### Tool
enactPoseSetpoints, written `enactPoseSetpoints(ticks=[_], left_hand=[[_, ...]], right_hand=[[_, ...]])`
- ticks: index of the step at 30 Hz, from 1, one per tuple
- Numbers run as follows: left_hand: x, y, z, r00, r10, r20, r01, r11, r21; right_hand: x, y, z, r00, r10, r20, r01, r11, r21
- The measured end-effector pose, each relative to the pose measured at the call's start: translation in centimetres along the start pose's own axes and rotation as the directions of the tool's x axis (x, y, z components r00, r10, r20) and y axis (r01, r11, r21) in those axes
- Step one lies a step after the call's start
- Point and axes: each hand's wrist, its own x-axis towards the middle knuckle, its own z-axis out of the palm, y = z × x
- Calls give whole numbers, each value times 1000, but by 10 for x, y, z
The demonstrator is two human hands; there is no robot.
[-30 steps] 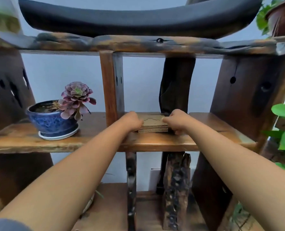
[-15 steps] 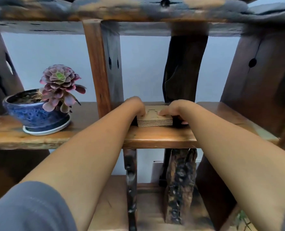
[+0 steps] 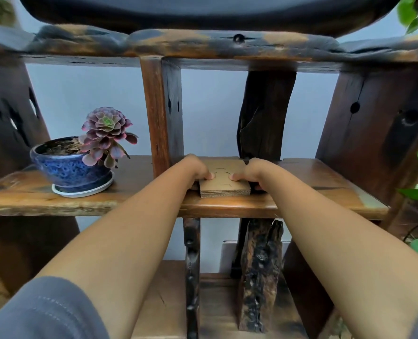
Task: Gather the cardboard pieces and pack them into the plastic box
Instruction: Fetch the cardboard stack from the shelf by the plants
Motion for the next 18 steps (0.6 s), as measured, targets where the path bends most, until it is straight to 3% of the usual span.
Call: enactPoseSetpoints(ticks=[4,9,14,18], left_hand=[[-18,-12,6,998,55,-40,-61,983,-171],[-63,-30,12,974,220,-52,-226,937,-267],[-121,-71,48,918,394,51,-349,861,-370],[-180,-123,103,889,419,184,-318,855,-410]], right_hand=[[-18,10,4,998,2,-66,10,982,190],[-71,38,9,985,26,-173,26,956,292],[-154,104,28,945,33,-325,73,948,308],[-236,181,61,917,120,-379,18,940,341]])
